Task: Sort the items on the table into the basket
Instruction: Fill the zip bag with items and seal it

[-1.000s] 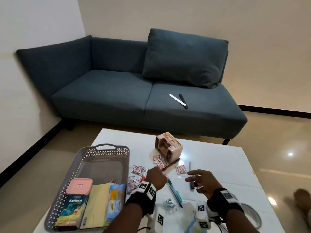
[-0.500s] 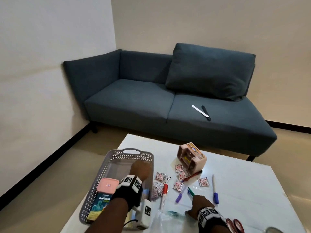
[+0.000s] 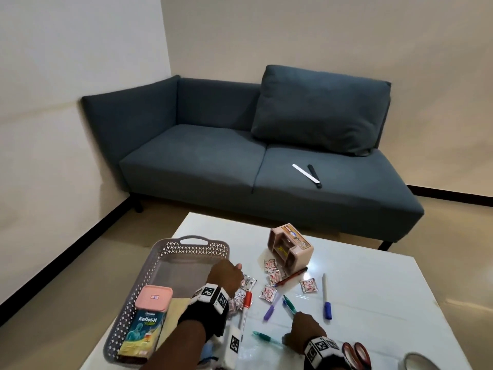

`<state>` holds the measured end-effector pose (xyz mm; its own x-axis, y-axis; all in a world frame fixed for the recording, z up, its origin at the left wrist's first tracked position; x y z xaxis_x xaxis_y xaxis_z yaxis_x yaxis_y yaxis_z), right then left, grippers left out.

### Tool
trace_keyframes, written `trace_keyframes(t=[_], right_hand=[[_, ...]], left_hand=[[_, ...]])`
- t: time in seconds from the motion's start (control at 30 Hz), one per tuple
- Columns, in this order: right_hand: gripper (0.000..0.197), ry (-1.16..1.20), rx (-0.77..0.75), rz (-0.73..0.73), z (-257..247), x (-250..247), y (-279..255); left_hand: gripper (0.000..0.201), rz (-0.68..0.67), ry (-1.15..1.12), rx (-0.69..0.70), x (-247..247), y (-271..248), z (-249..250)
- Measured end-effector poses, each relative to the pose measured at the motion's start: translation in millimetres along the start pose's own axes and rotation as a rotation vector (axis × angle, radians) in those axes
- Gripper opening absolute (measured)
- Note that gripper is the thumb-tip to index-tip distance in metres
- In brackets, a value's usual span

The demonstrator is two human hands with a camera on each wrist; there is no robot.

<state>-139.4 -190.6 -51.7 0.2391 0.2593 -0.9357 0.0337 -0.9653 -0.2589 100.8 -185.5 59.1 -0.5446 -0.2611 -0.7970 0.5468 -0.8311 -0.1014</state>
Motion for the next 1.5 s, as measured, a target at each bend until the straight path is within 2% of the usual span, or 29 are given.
trace_keyframes(t=[0.13, 0.17, 0.27, 0.37, 0.47, 0.63, 0.7, 0.8, 0.87, 0.9, 1.0, 1.07, 1.13, 1.23, 1.33, 1.4, 1.5], right_hand=[[0.029, 0.142, 0.022, -0.005, 20.5, -34.6, 10.8], [0.028, 0.258, 0.044, 0.009, 30.0, -44.1, 14.4], [0.03, 0.871, 0.202, 0.024, 60.9, -65.0, 17.1], [0.029, 1.255, 0.291, 0.104, 90.3, -84.9, 15.8], [0.014, 1.477, 0.375, 0.153, 114.0, -95.1, 21.0], [0.011, 1.726, 0.466, 0.224, 139.6, -104.6, 35.3], [0.016, 1.836, 0.486, 0.184, 140.3, -107.2, 39.2], [0.023, 1.935, 0.526, 0.164, 144.2, -108.3, 41.7], [0.027, 1.945, 0.531, 0.139, 143.1, -106.8, 42.6], [0.025, 1.942, 0.533, 0.119, 141.6, -104.9, 43.0], [0.018, 1.924, 0.549, 0.037, 137.8, -96.6, 42.3], [0.022, 1.919, 0.577, -0.014, 136.7, -88.8, 42.6], [0.034, 1.854, 0.62, -0.015, 136.7, -81.4, 43.9], [0.043, 1.598, 0.615, 0.089, 132.2, -76.8, 53.9], [0.044, 1.281, 0.532, 0.162, 112.9, -80.3, 71.8], [0.047, 1.021, 0.444, 0.182, 96.4, -80.7, 87.7], [0.045, 0.54, 0.267, 0.159, 69.8, -73.3, 110.0]], left_hand=[[0.026, 0.013, 0.289, 0.169, 19.0, -15.1, 25.0], [0.026, 0.013, 0.35, 0.226, 27.2, -20.2, 29.3], [0.025, 0.018, 0.443, 0.379, 51.7, -37.6, 33.7], [0.041, 0.045, 0.346, 0.448, 94.1, -22.6, 4.5], [0.04, 0.053, 0.382, 0.469, 112.6, -14.6, -17.7], [0.045, 0.061, 0.293, 0.467, 101.7, -11.6, -10.9], [0.044, 0.06, 0.333, 0.466, 100.8, -10.9, -13.9], [0.045, -0.025, 0.319, 0.439, 108.4, -10.8, -19.6], [0.043, -0.121, 0.367, 0.361, 96.9, -21.7, -12.6], [0.039, -0.156, 0.385, 0.367, 89.3, -25.3, -9.8], [0.036, 0.019, 0.199, 0.219, 55.8, -22.6, -4.2], [0.034, -0.01, 0.1, 0.064, 42.8, -17.1, -9.2], [0.037, 0.021, 0.004, -0.102, 27.5, -12.8, -16.9], [0.034, 0.04, -0.176, -0.203, 16.5, -5.5, -30.6], [0.037, 0.066, -0.366, -0.285, 6.4, -6.1, -32.7], [0.037, 0.055, -0.636, -0.364, 3.9, -7.2, -30.4], [0.026, 0.077, -0.985, -0.484, -3.5, -8.9, -29.1]])
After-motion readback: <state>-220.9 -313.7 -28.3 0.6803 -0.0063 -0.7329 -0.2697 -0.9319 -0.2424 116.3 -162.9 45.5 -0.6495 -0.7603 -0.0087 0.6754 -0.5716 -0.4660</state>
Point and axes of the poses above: each hand's wrist, its own y-axis towards the middle knuckle, its own x-axis out of the palm, z = x × y, the point moved 7 cm from there along y, towards the middle knuckle, and after that the axes turned 14 degrees about z, right-handed, at the moved point
